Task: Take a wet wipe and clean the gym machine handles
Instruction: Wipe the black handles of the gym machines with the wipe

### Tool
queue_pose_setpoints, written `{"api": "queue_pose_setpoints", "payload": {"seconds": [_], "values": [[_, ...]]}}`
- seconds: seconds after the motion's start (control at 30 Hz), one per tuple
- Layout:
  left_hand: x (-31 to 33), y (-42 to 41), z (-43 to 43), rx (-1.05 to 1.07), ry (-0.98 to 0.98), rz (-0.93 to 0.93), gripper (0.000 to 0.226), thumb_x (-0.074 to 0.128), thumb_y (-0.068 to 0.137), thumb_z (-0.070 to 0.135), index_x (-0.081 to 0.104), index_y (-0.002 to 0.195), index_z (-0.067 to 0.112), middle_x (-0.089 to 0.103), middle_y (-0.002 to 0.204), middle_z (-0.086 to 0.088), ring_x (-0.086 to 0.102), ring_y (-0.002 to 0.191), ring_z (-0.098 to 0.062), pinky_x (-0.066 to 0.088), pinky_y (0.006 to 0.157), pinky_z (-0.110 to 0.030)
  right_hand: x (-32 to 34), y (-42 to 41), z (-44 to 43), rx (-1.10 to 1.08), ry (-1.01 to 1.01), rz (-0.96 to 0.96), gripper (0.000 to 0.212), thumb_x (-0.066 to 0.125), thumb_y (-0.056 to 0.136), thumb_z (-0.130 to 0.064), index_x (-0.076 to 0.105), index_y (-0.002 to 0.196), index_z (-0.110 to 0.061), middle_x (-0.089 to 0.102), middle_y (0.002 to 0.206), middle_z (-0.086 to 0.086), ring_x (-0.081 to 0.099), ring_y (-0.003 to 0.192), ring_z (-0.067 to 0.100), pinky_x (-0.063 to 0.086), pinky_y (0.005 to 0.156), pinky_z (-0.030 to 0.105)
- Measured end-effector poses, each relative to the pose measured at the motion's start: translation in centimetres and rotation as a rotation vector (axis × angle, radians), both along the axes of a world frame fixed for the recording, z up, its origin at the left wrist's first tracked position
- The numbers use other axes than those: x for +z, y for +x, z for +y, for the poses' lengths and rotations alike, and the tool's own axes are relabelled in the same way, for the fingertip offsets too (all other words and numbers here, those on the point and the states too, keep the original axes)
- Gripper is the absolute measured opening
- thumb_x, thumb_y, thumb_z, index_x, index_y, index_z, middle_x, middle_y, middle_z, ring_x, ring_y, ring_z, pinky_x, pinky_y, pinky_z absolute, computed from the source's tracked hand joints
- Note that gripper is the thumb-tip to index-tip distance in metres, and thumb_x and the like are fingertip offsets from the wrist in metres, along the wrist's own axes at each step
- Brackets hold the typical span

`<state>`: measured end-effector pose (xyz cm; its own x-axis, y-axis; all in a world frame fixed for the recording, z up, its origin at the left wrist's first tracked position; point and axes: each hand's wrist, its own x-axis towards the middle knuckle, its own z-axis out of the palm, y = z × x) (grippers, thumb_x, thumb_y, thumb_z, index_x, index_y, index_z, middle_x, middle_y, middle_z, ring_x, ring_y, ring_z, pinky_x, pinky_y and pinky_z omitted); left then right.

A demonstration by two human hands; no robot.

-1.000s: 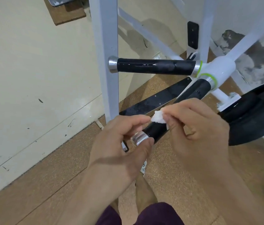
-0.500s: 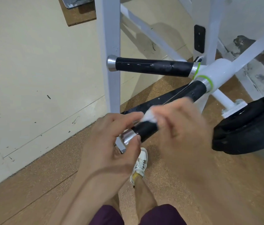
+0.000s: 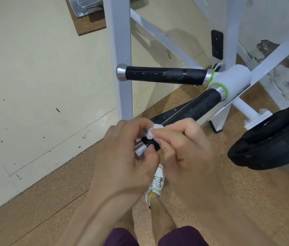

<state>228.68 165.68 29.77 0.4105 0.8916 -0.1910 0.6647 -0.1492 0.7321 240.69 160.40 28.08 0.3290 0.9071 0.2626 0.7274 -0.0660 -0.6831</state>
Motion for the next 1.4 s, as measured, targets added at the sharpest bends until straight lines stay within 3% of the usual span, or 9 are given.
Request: {"api": "queue_pose_setpoints", "payload": {"seconds": [0.13,0.33,0.47,0.63,0.77,0.97,1.07,1.23,1.4], "values": [[0.0,0.3,-0.2,-0.032,0.038,0.056,0.035,0.043,0.077,0.038,0.057,0.109,0.04,0.049,0.096,0.018,0.044,0.09,-0.006,0.034,0.078,-0.009,0.0,3.4,1.7,-0.245,-0.091,-0.038,0.014,0.064,0.085,-0.004,0.074,0.094,-0.009,0.062,0.091,0.008,0.048,0.076,0.001,0.037,0.072,0.0],[0.4,1.5,0.3,-0.063,0.06,0.128,0.033,0.049,0.076,0.029,0.062,0.106,0.035,0.05,0.094,0.016,0.048,0.089,-0.008,0.033,0.069,-0.009,0.1,2.1,0.4,-0.078,-0.115,-0.011,0.016,0.063,0.086,-0.005,0.072,0.1,-0.007,0.06,0.096,0.007,0.048,0.079,-0.001,0.035,0.078,0.0],[0.7,2.1,0.4,-0.108,0.07,0.142,0.039,0.053,0.079,0.038,0.06,0.116,0.04,0.051,0.097,0.018,0.051,0.091,-0.008,0.037,0.07,-0.013,-0.4,4.2,1.5,-0.327,-0.086,-0.029,0.015,0.059,0.087,-0.007,0.072,0.097,-0.009,0.06,0.094,0.005,0.052,0.08,0.007,0.037,0.073,0.005],[0.5,3.2,1.0,-0.138,0.103,0.156,0.042,0.063,0.073,0.034,0.057,0.113,0.044,0.051,0.089,0.012,0.051,0.08,-0.014,0.035,0.061,-0.016,-0.7,2.6,1.0,-0.229,-0.051,-0.018,0.021,0.051,0.088,-0.006,0.071,0.093,-0.004,0.056,0.092,0.007,0.047,0.077,0.003,0.035,0.073,0.003],[0.7,4.1,1.0,-0.133,0.137,0.184,0.038,0.06,0.074,0.04,0.063,0.112,0.036,0.053,0.09,0.01,0.053,0.083,-0.016,0.039,0.062,-0.025,-1.2,5.2,2.5,-0.436,-0.015,-0.021,0.017,0.058,0.086,-0.001,0.071,0.096,-0.003,0.06,0.093,0.013,0.045,0.075,0.004,0.032,0.071,-0.001],[0.6,4.6,0.8,-0.203,0.195,0.261,0.047,0.055,0.077,0.032,0.056,0.123,0.035,0.049,0.094,0.007,0.047,0.084,-0.017,0.038,0.06,-0.026,-1.6,6.3,1.9,-0.218,0.016,-0.072,0.018,0.053,0.089,0.001,0.07,0.094,-0.001,0.057,0.091,0.017,0.053,0.079,0.016,0.043,0.072,0.014],[0.5,4.8,0.9,-0.197,0.209,0.275,0.048,0.056,0.077,0.031,0.058,0.125,0.03,0.051,0.095,0.005,0.046,0.083,-0.015,0.032,0.057,-0.02,-1.8,7.9,3.2,-0.429,0.032,-0.073,0.016,0.056,0.089,0.0,0.07,0.096,0.0,0.058,0.092,0.018,0.046,0.078,0.004,0.035,0.074,0.001],[0.5,5.2,1.2,-0.186,0.211,0.262,0.041,0.051,0.078,0.037,0.06,0.118,0.032,0.053,0.092,0.006,0.051,0.081,-0.017,0.038,0.059,-0.026,-1.5,6.4,1.7,-0.308,0.002,-0.076,0.015,0.06,0.086,0.003,0.072,0.095,0.001,0.059,0.09,0.015,0.048,0.078,0.006,0.034,0.075,-0.001],[0.4,5.5,1.6,-0.181,0.181,0.249,0.041,0.056,0.078,0.038,0.062,0.119,0.035,0.054,0.091,0.007,0.053,0.081,-0.017,0.039,0.059,-0.027,-1.7,7.9,2.7,-0.519,0.003,-0.09,0.015,0.061,0.086,-0.002,0.072,0.097,-0.001,0.055,0.088,0.011,0.037,0.074,0.0,0.03,0.072,-0.004]]}}
